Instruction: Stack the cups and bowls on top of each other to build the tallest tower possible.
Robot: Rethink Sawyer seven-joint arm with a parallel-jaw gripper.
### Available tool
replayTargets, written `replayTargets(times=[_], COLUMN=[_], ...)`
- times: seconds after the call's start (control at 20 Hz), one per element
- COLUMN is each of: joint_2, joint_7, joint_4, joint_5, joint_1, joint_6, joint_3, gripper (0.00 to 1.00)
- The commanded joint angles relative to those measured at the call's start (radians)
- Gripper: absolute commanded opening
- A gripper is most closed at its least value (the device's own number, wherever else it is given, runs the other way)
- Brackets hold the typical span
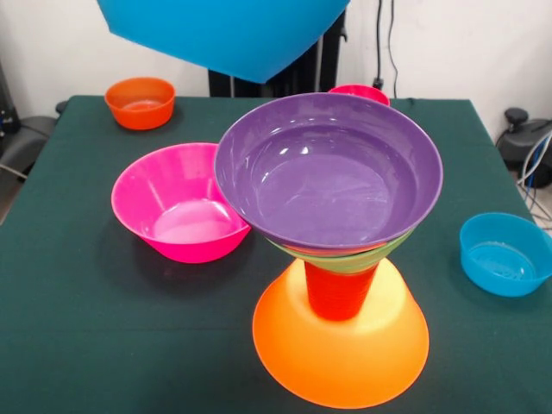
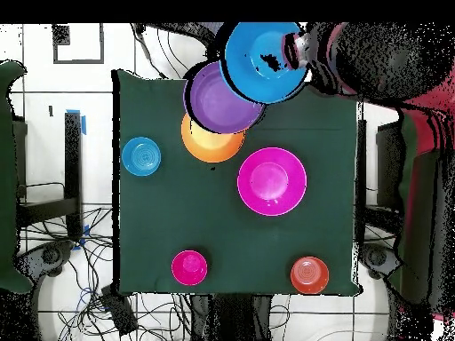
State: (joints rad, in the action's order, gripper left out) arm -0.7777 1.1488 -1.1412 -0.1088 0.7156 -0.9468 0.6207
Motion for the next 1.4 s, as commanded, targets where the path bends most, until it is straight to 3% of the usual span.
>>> replayTargets(times=[0.05,0.35,0.6,1.1,1.4], joint_2=[0.091,0.152,0.178,0.117,0.060], joint_7=[0.189,0.201,0.189,0.210,0.212], joint_4=[0.026,0.074,0.046,-0.067,-0.107], joint_5=[0.015,-0.008,0.026,0.118,0.155], joint_1=[-0.052,-0.087,-0.085,-0.071,-0.071], joint_6=[-0.086,-0.103,-0.098,-0.045,-0.069], joint_3=[-0.064,-0.098,-0.098,-0.074,-0.091], gripper=[0.00,0.00,0.00,0.00,0.00])
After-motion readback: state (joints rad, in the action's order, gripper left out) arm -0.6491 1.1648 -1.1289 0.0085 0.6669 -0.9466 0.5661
